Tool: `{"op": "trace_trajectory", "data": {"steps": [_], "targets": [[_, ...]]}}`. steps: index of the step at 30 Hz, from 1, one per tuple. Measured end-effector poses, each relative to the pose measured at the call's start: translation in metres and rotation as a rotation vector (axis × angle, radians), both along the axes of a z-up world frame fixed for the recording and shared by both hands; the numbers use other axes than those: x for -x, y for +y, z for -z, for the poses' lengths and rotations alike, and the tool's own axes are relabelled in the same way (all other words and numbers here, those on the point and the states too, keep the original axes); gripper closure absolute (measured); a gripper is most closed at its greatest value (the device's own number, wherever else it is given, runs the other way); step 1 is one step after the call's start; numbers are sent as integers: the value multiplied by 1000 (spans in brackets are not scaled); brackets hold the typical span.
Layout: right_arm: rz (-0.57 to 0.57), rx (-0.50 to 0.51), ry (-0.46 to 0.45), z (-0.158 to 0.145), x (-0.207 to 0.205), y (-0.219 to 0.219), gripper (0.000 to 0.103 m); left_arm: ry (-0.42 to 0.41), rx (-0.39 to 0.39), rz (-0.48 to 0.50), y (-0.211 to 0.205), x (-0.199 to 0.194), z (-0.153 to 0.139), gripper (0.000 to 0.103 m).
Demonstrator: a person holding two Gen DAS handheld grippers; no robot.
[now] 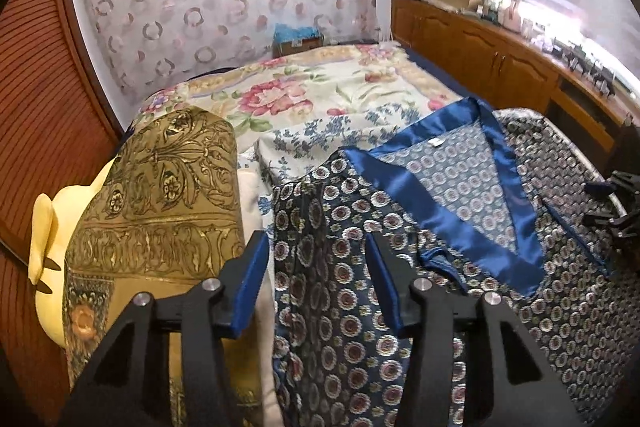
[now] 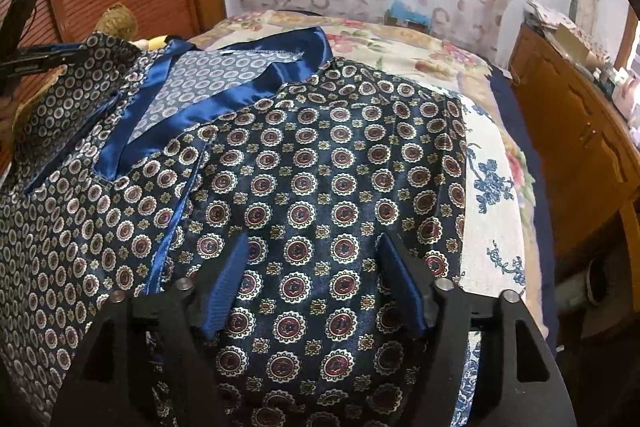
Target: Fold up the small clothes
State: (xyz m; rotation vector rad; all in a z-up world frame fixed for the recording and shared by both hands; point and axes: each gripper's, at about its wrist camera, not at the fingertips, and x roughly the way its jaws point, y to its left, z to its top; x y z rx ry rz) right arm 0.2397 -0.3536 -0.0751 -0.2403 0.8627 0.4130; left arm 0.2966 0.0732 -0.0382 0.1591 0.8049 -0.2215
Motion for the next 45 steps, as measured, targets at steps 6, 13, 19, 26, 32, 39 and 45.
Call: {"op": "trace_trajectory", "data": {"steps": [6, 13, 19, 26, 32, 39, 45], "targets": [[-8, -53, 0, -21, -6, -14, 33, 21, -39, 5, -2, -10, 3, 53], [70, -63, 23, -27, -61, -44, 35, 26, -39, 19, 0, -12, 4, 53], [121, -33, 81, -14, -108, -59, 43, 36, -33, 20, 3, -12, 9, 64], [119, 4, 73, -11, -123, -52, 59, 32, -35, 7, 7, -15, 9, 97], [47, 48, 51, -15, -115, -29, 100, -41, 18, 11, 6, 5, -13, 102], [43, -36, -67, -52, -81, -26, 102, -112, 63, 54, 3, 51, -45, 103], [27, -34, -143, -82, -44, -21, 102, -153, 68, 89, 3, 90, -62, 103]]}}
